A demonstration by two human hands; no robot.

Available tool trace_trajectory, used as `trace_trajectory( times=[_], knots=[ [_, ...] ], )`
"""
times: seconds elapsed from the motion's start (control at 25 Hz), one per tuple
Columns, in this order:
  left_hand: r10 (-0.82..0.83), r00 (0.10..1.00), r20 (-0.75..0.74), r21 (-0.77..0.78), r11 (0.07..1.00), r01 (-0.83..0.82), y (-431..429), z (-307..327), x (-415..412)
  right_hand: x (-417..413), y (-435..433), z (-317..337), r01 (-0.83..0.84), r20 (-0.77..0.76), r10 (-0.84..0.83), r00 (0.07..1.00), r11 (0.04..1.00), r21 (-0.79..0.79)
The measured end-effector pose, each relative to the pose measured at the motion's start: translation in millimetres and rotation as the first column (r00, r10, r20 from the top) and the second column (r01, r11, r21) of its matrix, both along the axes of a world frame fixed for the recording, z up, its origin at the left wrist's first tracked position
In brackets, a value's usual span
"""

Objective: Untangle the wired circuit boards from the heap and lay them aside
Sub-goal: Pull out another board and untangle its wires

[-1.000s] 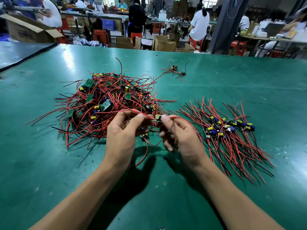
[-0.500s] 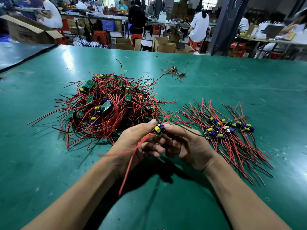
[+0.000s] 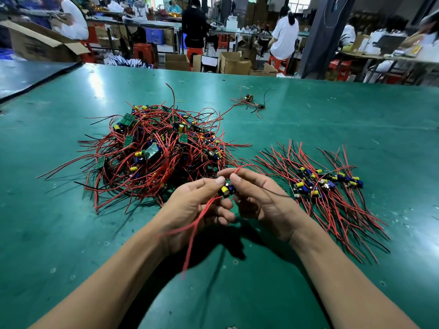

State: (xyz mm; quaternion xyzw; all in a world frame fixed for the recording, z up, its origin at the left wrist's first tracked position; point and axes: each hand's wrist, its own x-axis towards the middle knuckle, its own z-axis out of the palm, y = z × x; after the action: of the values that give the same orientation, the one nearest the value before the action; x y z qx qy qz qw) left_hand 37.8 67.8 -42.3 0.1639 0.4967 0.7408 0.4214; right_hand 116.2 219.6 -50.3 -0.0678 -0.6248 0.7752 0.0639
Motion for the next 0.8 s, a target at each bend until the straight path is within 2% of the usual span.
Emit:
trace_trajectory(
  times=[0.24, 0.56, 0.68, 0.8],
  knots=[
    [-0.159, 0.987, -0.025, -0.014, 0.987, 0.158, -3, -2, 6, -4, 2, 5, 0.132, -0.001, -0.133, 0.991, 0.985, -0.111],
    [-0.225, 0.971, -0.079, -0.059, 0.974, 0.22, -3, -3, 5, -1, 4, 11, 0.044, 0.043, -0.032, 0.999, 0.953, -0.301],
    [-0.215, 0.974, -0.072, -0.06, 0.976, 0.211, -2, -4, 7, -1, 5, 11, 0.057, 0.015, -0.056, 0.998, 0.916, -0.397],
    [-0.178, 0.982, -0.056, -0.032, 0.984, 0.177, 1, -5, 7, -3, 4, 12, 0.087, -0.003, -0.097, 0.995, 0.902, -0.423]
  ],
)
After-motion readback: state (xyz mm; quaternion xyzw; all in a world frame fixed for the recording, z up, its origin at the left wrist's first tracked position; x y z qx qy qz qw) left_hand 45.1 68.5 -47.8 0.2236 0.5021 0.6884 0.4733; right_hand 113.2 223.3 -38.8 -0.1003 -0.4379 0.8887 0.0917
